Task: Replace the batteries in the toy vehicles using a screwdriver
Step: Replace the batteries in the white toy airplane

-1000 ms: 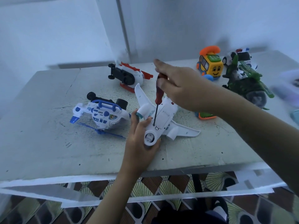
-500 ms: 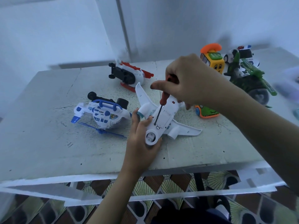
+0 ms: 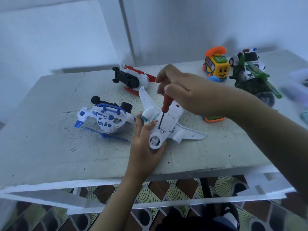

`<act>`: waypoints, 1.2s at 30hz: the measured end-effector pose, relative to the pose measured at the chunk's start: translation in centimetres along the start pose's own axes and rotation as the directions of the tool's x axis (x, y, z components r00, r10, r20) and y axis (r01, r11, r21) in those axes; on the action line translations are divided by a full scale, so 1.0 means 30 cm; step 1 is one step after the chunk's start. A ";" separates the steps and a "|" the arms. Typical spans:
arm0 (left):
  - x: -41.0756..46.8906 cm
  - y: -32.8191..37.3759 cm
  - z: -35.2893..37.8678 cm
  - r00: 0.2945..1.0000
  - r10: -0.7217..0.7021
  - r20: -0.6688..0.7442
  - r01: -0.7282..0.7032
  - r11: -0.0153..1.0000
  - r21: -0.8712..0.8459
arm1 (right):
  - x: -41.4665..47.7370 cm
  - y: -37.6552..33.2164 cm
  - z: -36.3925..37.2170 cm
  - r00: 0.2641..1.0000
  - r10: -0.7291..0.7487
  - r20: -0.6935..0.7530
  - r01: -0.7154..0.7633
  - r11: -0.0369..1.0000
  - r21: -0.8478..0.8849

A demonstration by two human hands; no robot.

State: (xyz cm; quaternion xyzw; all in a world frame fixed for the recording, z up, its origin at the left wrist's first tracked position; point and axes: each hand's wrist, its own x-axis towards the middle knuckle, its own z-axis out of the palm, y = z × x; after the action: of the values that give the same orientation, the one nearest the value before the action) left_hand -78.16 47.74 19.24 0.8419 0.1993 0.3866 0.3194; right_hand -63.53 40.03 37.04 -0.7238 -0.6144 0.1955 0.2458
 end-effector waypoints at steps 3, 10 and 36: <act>-0.001 -0.002 0.001 1.000 0.008 -0.008 -0.008 1.000 0.005 | 0.000 0.018 0.023 0.994 -0.097 -0.049 0.100 0.993 0.068; -0.002 -0.007 0.003 1.000 -0.004 -0.006 0.005 1.000 0.021 | 0.017 0.062 0.024 0.965 -0.105 -0.239 0.095 0.994 -0.053; 0.002 -0.011 -0.001 1.000 -0.003 -0.009 0.004 0.997 0.082 | -0.225 0.401 0.222 0.865 0.005 -0.503 -0.247 0.875 -0.416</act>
State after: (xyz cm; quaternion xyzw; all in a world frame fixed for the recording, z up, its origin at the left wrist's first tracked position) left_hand -78.17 48.02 19.04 0.8522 0.2179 0.3814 0.2844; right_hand -59.01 32.63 24.39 -0.8264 -0.5110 -0.1304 0.1970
